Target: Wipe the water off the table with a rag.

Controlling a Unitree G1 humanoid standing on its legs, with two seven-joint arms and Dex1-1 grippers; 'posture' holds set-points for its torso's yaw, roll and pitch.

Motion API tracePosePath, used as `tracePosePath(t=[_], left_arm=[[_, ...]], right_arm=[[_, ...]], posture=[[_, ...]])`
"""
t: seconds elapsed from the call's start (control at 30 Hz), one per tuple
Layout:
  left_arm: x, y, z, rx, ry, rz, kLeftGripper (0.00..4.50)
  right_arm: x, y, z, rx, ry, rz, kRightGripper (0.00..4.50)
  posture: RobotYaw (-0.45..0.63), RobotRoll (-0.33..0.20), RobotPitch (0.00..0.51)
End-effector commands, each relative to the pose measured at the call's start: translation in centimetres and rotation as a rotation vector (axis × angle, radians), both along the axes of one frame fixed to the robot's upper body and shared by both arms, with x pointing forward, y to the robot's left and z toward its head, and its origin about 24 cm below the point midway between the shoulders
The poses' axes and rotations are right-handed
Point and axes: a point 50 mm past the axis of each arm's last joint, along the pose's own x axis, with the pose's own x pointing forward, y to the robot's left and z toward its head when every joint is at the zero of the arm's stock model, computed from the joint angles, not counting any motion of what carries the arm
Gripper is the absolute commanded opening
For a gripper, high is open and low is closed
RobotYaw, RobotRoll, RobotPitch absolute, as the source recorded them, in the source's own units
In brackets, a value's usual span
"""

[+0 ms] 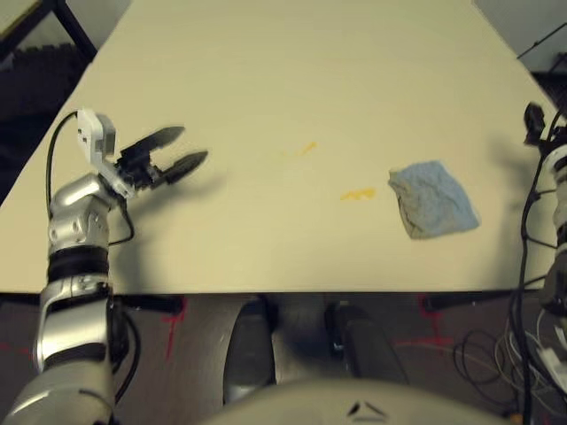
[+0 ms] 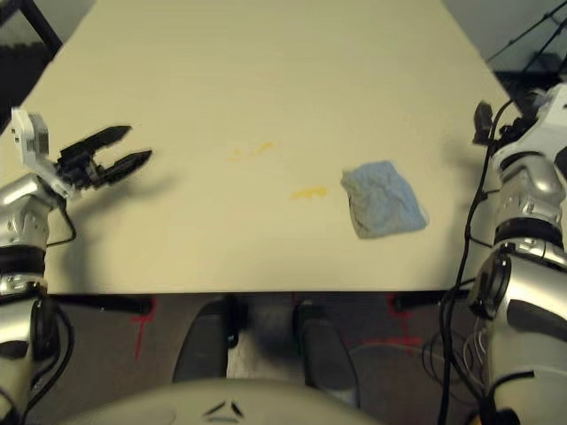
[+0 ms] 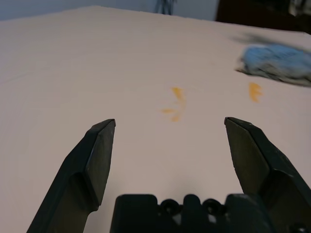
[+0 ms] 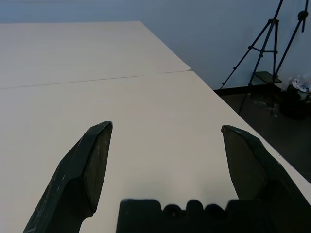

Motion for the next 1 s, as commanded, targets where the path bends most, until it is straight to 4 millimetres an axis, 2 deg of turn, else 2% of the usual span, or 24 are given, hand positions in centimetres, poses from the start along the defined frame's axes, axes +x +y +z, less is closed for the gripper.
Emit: tracePosePath(t=[0.03, 0.23, 0.5, 0.77, 1.0], left_arm=[[-0.4, -0.7, -0.3, 0.107, 0.006, -0.095, 4.5], [-0.1, -1.3, -0.6, 0.16, -0.013, -0.126, 4.5], [0.4, -1.6, -1.2, 0.179, -0.017, -0.135, 4.5], [0.7, -2.1, -1.4, 0.182, -0.012, -0.141, 4.5], [0.8, -2.4, -1.4, 0.182, -0.009, -0.153, 4.5]], right_arm=[[0.2, 0.0, -0.3, 0.053, 0.068, 0.062, 4.46], [0.0, 0.3, 0.2, 0.102, 0.177, 0.309, 4.46], [-2.2, 0.1, 0.5, 0.179, 0.358, 0.578, 4.46], [-4.4, 1.6, -1.1, 0.226, 0.541, 0.796, 4.46], [-5.4, 3.8, -3.2, 0.262, 0.638, 0.885, 4.46]], posture=[[0.2, 0.0, 0.124], [0.18, 0.0, 0.125], [0.15, 0.0, 0.131], [0.14, 0.0, 0.138], [0.14, 0.0, 0.151]])
